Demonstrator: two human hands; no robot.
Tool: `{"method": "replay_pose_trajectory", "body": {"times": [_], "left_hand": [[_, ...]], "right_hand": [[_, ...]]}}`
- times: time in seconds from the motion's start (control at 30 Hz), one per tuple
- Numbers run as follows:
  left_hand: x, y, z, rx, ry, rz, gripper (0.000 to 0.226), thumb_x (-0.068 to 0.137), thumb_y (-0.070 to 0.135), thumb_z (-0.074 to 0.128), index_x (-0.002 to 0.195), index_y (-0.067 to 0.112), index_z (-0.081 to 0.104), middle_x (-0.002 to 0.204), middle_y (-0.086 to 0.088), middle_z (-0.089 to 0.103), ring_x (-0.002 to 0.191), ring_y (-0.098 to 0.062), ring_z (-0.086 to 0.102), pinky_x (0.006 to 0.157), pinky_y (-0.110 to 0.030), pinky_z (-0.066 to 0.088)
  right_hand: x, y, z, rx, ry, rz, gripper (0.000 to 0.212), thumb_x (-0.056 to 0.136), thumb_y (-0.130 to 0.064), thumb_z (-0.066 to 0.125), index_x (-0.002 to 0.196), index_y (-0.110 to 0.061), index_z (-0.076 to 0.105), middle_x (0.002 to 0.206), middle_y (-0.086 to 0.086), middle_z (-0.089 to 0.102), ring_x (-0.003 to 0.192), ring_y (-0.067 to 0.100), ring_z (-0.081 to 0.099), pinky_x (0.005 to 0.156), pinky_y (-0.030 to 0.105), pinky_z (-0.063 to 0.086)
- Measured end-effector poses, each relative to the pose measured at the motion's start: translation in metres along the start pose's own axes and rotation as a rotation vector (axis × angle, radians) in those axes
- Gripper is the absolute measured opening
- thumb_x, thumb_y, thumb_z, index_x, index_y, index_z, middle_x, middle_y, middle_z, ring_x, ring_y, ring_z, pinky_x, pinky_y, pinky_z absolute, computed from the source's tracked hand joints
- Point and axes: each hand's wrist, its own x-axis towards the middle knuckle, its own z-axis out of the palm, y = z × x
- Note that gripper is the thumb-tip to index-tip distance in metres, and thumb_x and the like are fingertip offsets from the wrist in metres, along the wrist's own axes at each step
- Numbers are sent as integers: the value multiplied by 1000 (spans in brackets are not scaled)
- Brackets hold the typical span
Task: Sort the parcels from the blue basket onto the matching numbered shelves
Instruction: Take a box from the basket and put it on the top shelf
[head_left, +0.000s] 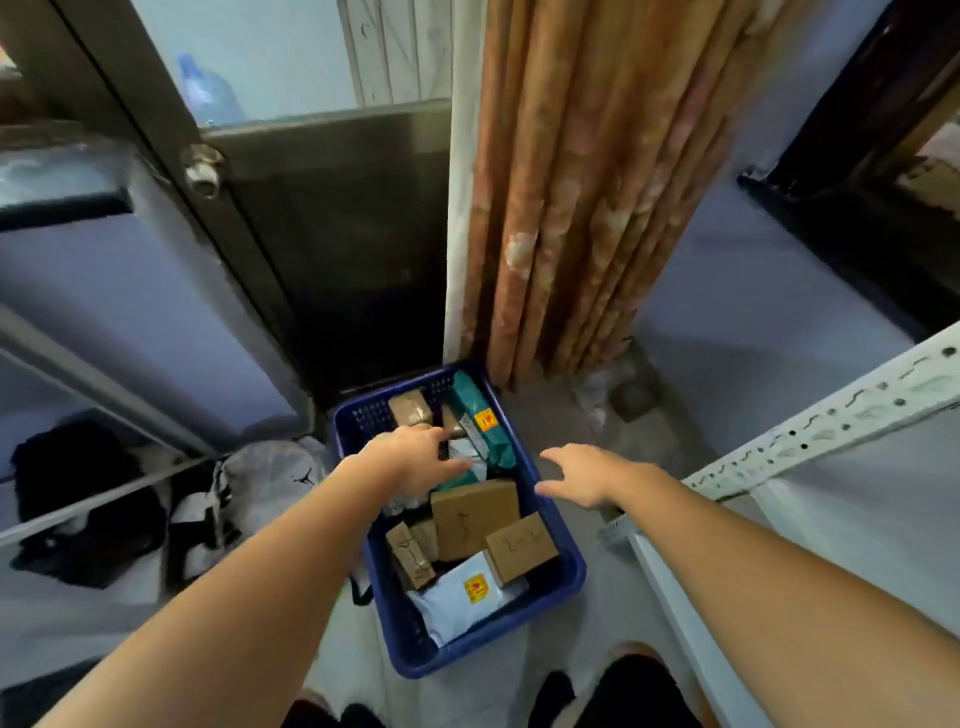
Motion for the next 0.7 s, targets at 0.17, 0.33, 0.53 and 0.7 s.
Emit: {"method": "replay_pose_trajectory", "body": {"times": [0.17, 0.33, 0.53, 0.7], "left_hand": [[93, -18, 121, -50, -105, -19, 89, 92, 79, 36, 160, 21, 27, 166, -6, 26, 149, -29, 33, 118, -45, 34], [178, -27, 234, -262, -180, -35, 89, 93, 76, 41, 158, 15, 30, 160, -11, 39, 140, -29, 45, 112, -38, 40], [268, -25, 374, -683, -217, -155, 117, 71, 95, 45, 154, 14, 38, 155, -7, 47, 135, -29, 50, 109, -37, 41], [305, -11, 453, -1013, -199, -245, 115, 44, 101, 63, 135, 31, 62, 138, -3, 60, 123, -25, 56, 110, -43, 45]], "right_hand": [[107, 38, 106, 48, -69, 51, 77, 99, -59, 47, 160, -20, 21, 163, 12, 29, 146, 31, 34, 116, 43, 33], [208, 57, 198, 100, -75, 123, 71, 102, -50, 48, 159, -15, 23, 161, 15, 30, 145, 33, 34, 113, 40, 34], [323, 75, 290, 132, 12, 232, 54, 100, -45, 53, 137, -6, 46, 138, 17, 53, 124, 35, 53, 101, 44, 47], [366, 71, 313, 115, 106, 306, 50, 95, -47, 59, 128, -9, 56, 127, 15, 60, 118, 39, 55, 96, 50, 48]]}}
